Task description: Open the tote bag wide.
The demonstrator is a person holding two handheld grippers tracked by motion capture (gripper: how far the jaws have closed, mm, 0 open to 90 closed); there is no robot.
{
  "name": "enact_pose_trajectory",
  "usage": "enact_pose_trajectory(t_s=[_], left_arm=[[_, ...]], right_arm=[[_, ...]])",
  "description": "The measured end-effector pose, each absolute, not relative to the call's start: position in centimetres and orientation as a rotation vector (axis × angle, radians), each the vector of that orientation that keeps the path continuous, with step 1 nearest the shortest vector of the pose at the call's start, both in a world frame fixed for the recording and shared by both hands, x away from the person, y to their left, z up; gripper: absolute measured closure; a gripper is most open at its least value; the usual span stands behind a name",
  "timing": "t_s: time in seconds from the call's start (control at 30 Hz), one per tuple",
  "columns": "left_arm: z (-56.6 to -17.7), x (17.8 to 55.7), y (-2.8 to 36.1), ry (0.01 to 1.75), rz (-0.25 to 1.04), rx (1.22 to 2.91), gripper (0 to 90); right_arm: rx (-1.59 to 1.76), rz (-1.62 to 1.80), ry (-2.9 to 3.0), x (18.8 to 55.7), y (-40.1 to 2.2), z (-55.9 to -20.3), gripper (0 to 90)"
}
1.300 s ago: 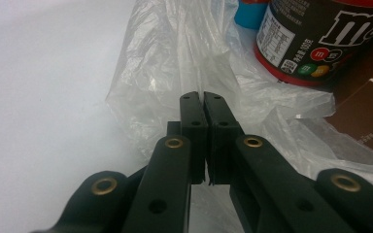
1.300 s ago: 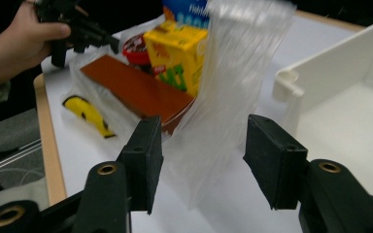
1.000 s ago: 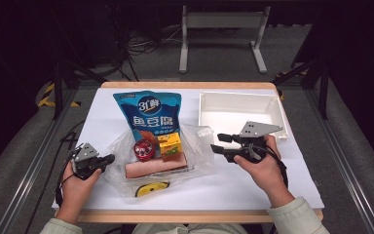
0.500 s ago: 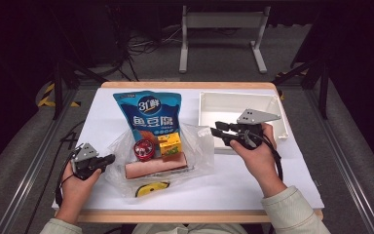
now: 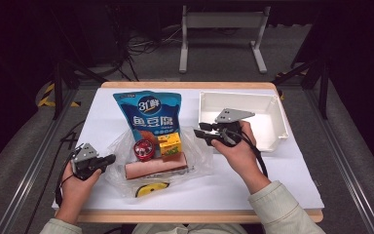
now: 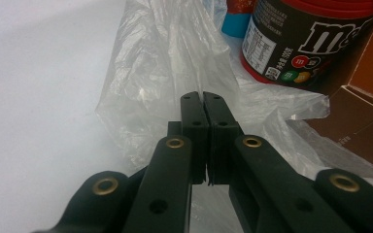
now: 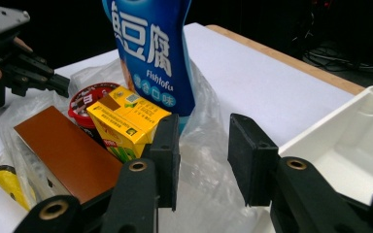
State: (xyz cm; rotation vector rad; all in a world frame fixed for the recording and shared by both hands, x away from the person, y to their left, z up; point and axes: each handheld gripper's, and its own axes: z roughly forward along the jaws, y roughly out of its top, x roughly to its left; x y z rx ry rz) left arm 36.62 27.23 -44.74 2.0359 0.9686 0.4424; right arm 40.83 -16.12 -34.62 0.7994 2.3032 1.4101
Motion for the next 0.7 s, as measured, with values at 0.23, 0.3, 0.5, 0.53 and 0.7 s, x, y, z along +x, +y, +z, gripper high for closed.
enact_pose_trajectory(t_s=[0.23,0.3,0.5,0.53,0.7], left_arm=[[-44.8,36.6,27.2,0.967,0.440,2.034,88.5],[-44.8,36.6,27.2,0.968,0.441,2.033,88.4],[-44.8,36.6,27.2,0.968,0.434,2.039,88.1],[-44.8,36.6,27.2,0.968,0.434,2.038,88.1],[-44.8,36.6,27.2,0.969,0.435,2.037,88.1]], right_arm=[[0.772,1.375,2.355,41.0,-14.4,-36.1,62.0],[0.773,1.366,2.366,41.0,-14.1,-36.6,60.4],[0.771,1.339,2.394,41.1,-13.6,-37.7,56.8],[0.772,1.331,2.401,41.2,-13.5,-38.0,56.5],[0.775,1.300,2.428,41.2,-13.1,-39.0,55.9]])
